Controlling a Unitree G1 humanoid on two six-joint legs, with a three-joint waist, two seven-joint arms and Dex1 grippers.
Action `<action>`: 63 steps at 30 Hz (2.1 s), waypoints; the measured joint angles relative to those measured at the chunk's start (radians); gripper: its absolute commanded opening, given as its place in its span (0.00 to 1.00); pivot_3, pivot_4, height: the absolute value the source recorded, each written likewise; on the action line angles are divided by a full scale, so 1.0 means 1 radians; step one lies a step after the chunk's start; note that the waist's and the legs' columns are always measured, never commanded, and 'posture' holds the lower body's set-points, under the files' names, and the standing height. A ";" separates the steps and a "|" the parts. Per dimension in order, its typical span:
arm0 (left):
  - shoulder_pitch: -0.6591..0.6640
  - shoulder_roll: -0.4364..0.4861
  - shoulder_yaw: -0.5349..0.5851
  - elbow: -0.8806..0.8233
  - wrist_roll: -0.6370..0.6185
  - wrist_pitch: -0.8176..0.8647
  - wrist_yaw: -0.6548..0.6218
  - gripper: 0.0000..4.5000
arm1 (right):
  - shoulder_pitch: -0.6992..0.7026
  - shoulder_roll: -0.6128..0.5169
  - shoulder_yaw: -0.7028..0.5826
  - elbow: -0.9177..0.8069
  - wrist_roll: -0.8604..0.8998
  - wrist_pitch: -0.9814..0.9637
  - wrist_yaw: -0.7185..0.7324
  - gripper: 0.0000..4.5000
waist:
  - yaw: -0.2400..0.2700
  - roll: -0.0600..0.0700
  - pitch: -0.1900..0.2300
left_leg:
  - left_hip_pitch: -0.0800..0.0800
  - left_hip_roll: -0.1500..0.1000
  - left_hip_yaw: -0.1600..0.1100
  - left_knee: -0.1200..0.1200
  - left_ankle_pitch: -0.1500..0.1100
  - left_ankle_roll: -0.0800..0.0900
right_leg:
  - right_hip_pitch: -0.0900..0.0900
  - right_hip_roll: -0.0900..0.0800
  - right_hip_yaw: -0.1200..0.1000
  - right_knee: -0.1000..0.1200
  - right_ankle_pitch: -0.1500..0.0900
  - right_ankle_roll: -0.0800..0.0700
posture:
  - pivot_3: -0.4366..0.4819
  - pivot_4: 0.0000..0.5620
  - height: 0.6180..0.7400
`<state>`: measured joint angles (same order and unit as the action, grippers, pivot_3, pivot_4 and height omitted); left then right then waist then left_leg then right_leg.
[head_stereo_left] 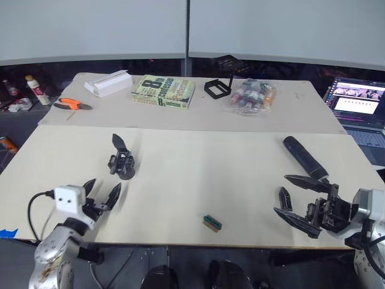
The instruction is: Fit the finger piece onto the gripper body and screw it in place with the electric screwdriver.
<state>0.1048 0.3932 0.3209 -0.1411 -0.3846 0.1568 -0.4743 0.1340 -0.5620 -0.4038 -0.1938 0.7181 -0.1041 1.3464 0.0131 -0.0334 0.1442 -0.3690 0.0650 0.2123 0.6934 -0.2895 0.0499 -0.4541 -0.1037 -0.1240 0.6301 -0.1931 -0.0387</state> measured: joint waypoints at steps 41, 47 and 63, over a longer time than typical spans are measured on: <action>-0.415 -0.223 -0.556 0.323 0.241 -0.128 -0.207 0.51 | 0.206 -0.037 -0.130 -0.017 0.010 -0.105 0.013 1.00 | -0.002 0.003 -0.001 | -0.002 0.000 -0.004 0.002 0.000 0.001 | 0.000 0.001 0.001 0.000 -0.002 0.005 | 0.48 0.27 1.00; -0.426 -0.229 -0.570 0.350 0.270 -0.131 -0.207 0.51 | 0.248 -0.034 -0.138 -0.078 0.011 -0.104 -0.028 1.00 | 0.001 0.004 -0.001 | -0.004 -0.001 -0.006 0.002 -0.001 0.002 | 0.000 -0.001 0.000 -0.001 -0.002 0.004 | 0.48 0.27 1.00; -0.363 -0.157 -0.578 0.238 0.259 -0.074 -0.254 0.99 | 0.266 -0.048 -0.140 -0.116 0.019 -0.081 -0.082 1.00 | 0.000 0.005 -0.002 | -0.004 -0.001 -0.008 0.003 -0.003 0.006 | 0.001 -0.002 0.000 -0.001 -0.003 0.005 | 0.48 0.27 1.00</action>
<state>-0.2582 0.2366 -0.2570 0.0968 -0.1254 0.0832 -0.7279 0.4003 -0.6097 -0.5439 -0.3095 0.7370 -0.1853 1.2642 0.0128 -0.0284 0.1420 -0.3726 0.0639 0.2040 0.6960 -0.2924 0.0554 -0.4528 -0.1053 -0.1237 0.6293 -0.1957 -0.0334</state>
